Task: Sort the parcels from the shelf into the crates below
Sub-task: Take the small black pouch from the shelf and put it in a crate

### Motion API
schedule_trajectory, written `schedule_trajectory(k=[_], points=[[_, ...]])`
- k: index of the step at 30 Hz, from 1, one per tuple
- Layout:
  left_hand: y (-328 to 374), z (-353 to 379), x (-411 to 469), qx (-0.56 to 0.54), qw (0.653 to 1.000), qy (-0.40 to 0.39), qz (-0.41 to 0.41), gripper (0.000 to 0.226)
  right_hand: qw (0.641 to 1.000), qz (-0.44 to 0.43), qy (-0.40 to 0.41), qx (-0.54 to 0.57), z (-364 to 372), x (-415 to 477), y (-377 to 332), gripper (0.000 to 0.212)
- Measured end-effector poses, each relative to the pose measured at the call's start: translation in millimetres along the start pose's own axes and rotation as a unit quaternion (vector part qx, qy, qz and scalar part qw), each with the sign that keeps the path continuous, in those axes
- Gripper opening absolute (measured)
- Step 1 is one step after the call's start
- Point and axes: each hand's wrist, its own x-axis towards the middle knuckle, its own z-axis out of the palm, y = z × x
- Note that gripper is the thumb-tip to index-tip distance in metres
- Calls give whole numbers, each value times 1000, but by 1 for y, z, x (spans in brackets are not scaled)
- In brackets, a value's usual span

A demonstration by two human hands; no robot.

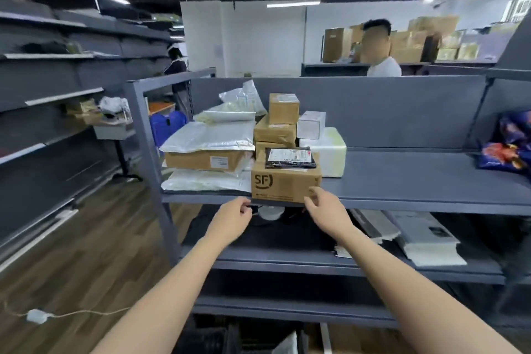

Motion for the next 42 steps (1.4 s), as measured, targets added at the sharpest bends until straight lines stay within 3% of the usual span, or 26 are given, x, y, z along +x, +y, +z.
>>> schedule_trajectory(k=[7, 10, 21, 28, 34, 39, 42], points=[[24, -15, 48, -68, 997, 7, -19, 39, 999, 18, 7, 44, -14, 44, -13, 46], [36, -19, 73, -76, 997, -7, 4, 26, 995, 52, 6, 81, -22, 67, -14, 43], [56, -8, 174, 12, 997, -76, -7, 44, 993, 101, -15, 53, -4, 167, 6, 38], [52, 7, 207, 53, 997, -54, -26, 45, 991, 129, 21, 8, 10, 204, 18, 26], [48, 8, 204, -35, 999, -22, 12, 45, 961, 184, 36, 206, 7, 197, 9, 21], [40, 7, 195, -113, 993, 13, 20, 50, 933, 157, 52, 319, -8, 176, -8, 28], [34, 11, 180, -182, 983, 23, 1, 47, 937, 130, 56, 319, -12, 156, -7, 29]])
